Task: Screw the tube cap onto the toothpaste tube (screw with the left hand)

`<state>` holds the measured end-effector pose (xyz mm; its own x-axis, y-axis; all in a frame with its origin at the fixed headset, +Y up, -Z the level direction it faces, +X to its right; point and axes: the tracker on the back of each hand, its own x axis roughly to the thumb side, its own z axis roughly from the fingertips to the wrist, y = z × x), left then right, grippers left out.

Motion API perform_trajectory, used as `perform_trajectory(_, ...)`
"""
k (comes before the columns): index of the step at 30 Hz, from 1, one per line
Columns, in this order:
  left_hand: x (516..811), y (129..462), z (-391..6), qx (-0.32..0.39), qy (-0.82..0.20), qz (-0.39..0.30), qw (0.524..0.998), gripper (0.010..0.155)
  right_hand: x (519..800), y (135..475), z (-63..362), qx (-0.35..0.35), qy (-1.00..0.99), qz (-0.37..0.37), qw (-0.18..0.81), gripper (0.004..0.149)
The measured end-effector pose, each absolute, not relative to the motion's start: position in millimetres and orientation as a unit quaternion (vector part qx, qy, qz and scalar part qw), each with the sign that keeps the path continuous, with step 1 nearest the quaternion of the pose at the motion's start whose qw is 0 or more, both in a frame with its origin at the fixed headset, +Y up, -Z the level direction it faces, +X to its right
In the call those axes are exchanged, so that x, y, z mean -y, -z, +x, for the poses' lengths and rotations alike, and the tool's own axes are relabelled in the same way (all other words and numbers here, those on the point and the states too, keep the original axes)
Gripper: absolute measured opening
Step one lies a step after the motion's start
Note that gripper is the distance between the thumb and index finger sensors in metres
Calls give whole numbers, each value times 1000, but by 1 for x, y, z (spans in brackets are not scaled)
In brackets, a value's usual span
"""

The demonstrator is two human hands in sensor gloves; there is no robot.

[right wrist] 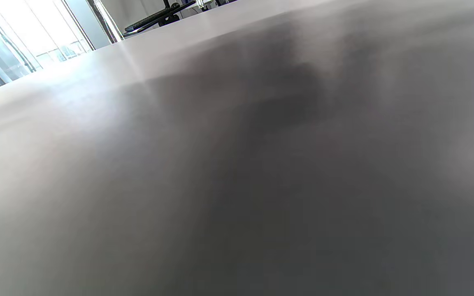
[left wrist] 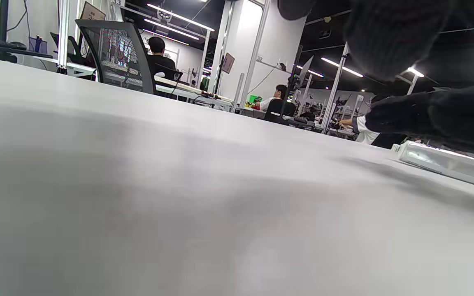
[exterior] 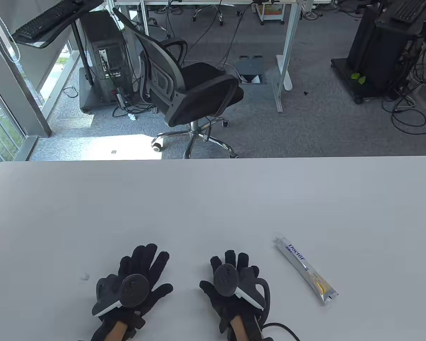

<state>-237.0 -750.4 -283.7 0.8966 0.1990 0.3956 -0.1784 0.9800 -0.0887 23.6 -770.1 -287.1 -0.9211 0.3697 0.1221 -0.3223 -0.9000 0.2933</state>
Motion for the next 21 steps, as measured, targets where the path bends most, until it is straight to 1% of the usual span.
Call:
perform_trajectory(4, 746, 280, -239, 205, -122, -16, 971, 81, 771, 283, 21, -143, -971, 95, 167, 74)
perform_trajectory(7, 746, 282, -239, 202, -118, -20, 972, 81, 772, 284, 21, -157, -968, 101, 168, 74)
perform_trajectory(13, 750, 286, -242, 195, -112, -34, 974, 81, 772, 287, 25, -147, -971, 90, 165, 73)
perform_trajectory(15, 748, 284, -244, 190, -112, -29, 975, 81, 770, 285, 29, -137, -972, 86, 172, 73)
perform_trajectory(17, 745, 282, -246, 186, -124, -23, 974, 81, 763, 282, 36, -120, -969, 80, 200, 73)
perform_trajectory(19, 744, 280, -247, 185, -130, -19, 974, 81, 753, 280, 46, -87, -967, 68, 231, 72)
perform_trajectory(21, 742, 280, -247, 185, -130, -19, 974, 80, 740, 283, 63, -60, -971, 45, 225, 72)
